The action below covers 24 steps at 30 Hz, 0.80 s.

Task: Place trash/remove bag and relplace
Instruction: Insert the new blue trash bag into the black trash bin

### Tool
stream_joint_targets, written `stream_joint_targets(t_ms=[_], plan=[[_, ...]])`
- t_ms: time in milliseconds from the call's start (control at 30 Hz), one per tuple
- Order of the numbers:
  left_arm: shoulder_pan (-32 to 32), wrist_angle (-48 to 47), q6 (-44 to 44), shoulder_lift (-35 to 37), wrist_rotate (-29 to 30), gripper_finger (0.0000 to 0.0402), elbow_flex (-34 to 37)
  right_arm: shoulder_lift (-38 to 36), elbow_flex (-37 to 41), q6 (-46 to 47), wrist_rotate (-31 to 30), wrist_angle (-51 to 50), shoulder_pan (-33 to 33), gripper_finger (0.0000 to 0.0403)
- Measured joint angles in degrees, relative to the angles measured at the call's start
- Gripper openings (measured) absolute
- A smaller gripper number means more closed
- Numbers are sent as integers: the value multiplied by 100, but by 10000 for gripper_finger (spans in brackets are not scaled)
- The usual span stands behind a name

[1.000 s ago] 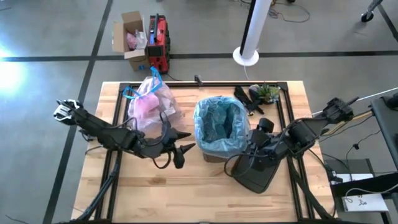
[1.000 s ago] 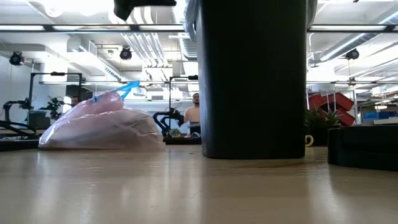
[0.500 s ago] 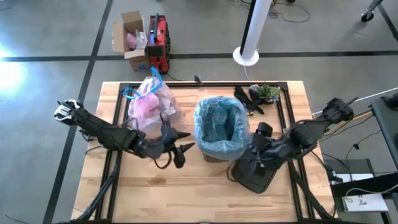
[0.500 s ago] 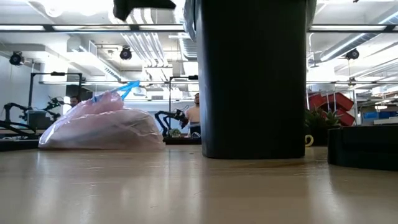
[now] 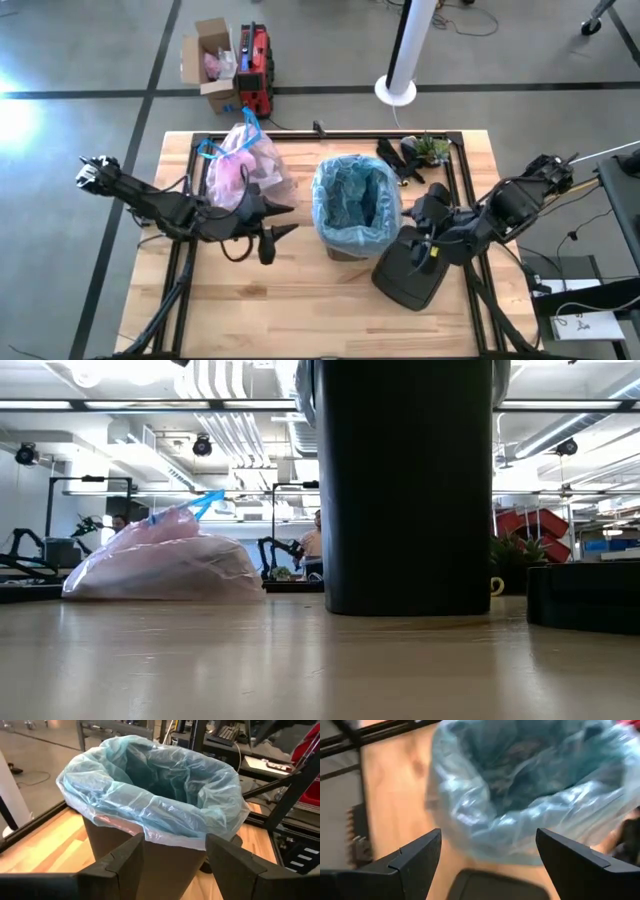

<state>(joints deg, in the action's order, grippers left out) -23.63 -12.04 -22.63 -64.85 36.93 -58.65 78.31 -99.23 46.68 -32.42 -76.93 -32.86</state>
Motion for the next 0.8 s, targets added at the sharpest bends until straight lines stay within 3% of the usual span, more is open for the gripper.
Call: stream_joint_targets(t_ms=[133, 367, 567, 800], plan=[[16, 414, 161, -172, 6, 187, 151, 25, 3, 35, -407, 522, 303, 310], [20, 975, 179, -610, 100, 188, 179, 25, 8, -1047, -318, 2015, 1079, 302], [80, 1290, 159, -1015, 111, 194, 179, 111, 8, -1349, -325, 2297, 1684, 289], [89, 1620, 111, -1406, 103, 183, 179, 634, 8, -1965, 510, 2301, 2128, 266]])
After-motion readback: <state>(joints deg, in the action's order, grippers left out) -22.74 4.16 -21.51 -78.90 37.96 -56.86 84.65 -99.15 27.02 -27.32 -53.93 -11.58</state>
